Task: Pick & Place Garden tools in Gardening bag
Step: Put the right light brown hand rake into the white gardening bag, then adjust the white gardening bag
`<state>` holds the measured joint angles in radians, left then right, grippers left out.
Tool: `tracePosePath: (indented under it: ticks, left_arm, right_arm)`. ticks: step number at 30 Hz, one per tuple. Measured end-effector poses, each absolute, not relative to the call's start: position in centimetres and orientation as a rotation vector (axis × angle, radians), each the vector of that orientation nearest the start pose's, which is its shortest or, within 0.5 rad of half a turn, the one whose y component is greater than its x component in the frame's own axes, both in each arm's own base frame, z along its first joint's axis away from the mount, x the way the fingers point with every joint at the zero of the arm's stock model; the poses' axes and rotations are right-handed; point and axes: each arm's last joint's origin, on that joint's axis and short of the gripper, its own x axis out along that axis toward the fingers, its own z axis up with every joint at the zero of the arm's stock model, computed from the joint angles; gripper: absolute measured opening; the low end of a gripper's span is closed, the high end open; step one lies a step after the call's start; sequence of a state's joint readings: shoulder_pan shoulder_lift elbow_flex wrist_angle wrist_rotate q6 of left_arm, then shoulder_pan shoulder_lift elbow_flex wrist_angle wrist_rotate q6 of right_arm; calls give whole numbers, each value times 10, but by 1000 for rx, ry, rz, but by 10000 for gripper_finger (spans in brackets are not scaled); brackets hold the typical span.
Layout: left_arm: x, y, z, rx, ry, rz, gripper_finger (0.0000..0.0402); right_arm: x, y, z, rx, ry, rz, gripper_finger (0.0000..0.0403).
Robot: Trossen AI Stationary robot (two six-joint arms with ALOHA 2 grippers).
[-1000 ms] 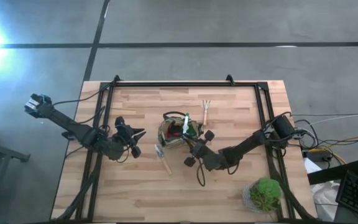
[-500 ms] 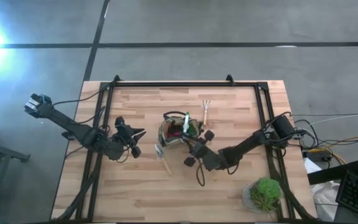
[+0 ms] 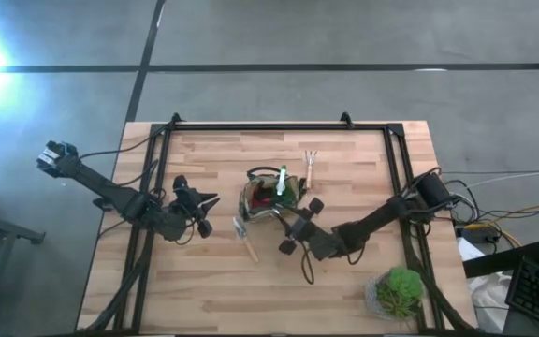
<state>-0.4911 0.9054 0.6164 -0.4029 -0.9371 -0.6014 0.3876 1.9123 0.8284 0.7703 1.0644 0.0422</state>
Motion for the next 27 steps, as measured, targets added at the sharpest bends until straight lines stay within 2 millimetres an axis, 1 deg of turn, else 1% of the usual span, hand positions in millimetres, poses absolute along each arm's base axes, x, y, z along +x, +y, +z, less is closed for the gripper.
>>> tracePosePath:
  ticks: [4, 9, 12, 19, 24, 27]
  left_arm:
    - [165, -62, 244, -120, 375, 560, 65]
    - [165, -62, 245, -120, 376, 560, 65]
    - [165, -62, 245, -122, 374, 560, 65]
    - [165, -62, 245, -123, 374, 560, 65]
    - [165, -62, 244, -122, 375, 560, 65]
    - [165, -62, 244, -122, 375, 560, 65]
  right_arm:
    - [330, 120, 148, -193, 246, -641, 159]
    - [321, 131, 158, -206, 253, -586, 151]
    - [320, 132, 162, -207, 252, -583, 144]
    - [315, 131, 158, -249, 321, -573, 131]
    - [309, 127, 167, -226, 343, -582, 123]
    - [300, 126, 176, -213, 366, -584, 120]
